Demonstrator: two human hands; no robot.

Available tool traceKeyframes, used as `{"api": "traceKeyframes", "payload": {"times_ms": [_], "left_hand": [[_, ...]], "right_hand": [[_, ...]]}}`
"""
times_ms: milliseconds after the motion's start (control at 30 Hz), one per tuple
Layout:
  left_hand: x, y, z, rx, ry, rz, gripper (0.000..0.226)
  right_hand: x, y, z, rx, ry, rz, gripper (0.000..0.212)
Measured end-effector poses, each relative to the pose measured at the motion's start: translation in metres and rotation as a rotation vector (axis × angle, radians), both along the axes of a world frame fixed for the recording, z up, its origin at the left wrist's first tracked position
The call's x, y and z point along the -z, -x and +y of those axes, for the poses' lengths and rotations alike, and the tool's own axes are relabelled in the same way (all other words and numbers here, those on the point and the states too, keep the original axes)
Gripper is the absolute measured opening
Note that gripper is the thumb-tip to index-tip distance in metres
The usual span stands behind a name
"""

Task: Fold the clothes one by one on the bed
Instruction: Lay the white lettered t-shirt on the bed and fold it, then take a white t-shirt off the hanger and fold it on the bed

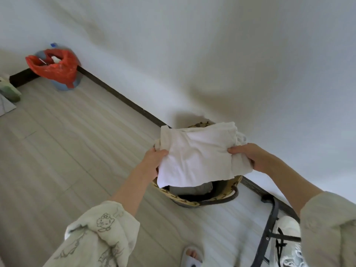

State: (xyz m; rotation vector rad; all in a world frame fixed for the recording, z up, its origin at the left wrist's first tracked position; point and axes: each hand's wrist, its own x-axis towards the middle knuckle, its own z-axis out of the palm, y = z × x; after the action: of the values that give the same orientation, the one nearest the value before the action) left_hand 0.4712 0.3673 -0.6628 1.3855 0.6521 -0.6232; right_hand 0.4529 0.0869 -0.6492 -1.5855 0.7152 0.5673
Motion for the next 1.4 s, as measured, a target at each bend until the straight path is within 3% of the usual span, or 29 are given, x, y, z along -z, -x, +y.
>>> {"api": "traceKeyframes", "payload": {"times_ms": [133, 233, 367, 633, 733, 800, 933, 1033, 1167, 1400], "left_hand": [[0.111, -0.038, -0.027, 0.063, -0.111, 0.096, 0.044], [0.185, -0.065, -0.038, 0.137, -0.239, 0.172, 0.047], [0.284, -0.107, -0.057, 0.294, -0.405, 0.23, 0.05], [0.437, -0.128, -0.075, 0.361, -0.451, 0.323, 0.042], [0.463, -0.118, -0.072, 0.341, -0.419, 0.364, 0.04], [0.463, -0.113, -0.072, 0.322, -0.383, 0.378, 0.038], [0.438, -0.113, -0.077, 0.389, -0.447, 0.321, 0.042], [0.395, -0.115, -0.078, 0.486, -0.427, 0.264, 0.039], [0.3, -0.112, -0.079, 0.565, -0.378, 0.211, 0.017], [0.087, -0.073, -0.079, 0.959, -0.598, -0.36, 0.027]], "right_hand": [[0.105, -0.039, -0.014, -0.001, 0.056, 0.168, 0.073], [0.189, -0.058, -0.021, -0.005, 0.077, 0.334, 0.103], [0.292, -0.087, -0.018, 0.034, 0.096, 0.436, 0.07], [0.465, -0.114, -0.022, 0.064, 0.131, 0.523, 0.08], [0.489, -0.103, -0.019, 0.092, 0.246, 0.498, 0.057], [0.492, -0.095, -0.021, 0.102, 0.311, 0.489, 0.046], [0.466, -0.09, -0.022, 0.032, 0.336, 0.472, 0.047], [0.416, -0.091, -0.009, -0.161, 0.403, 0.403, 0.049], [0.319, -0.079, 0.014, -0.505, 0.539, 0.274, 0.05], [0.109, -0.044, 0.038, -0.658, 0.584, 0.023, 0.037]]}}
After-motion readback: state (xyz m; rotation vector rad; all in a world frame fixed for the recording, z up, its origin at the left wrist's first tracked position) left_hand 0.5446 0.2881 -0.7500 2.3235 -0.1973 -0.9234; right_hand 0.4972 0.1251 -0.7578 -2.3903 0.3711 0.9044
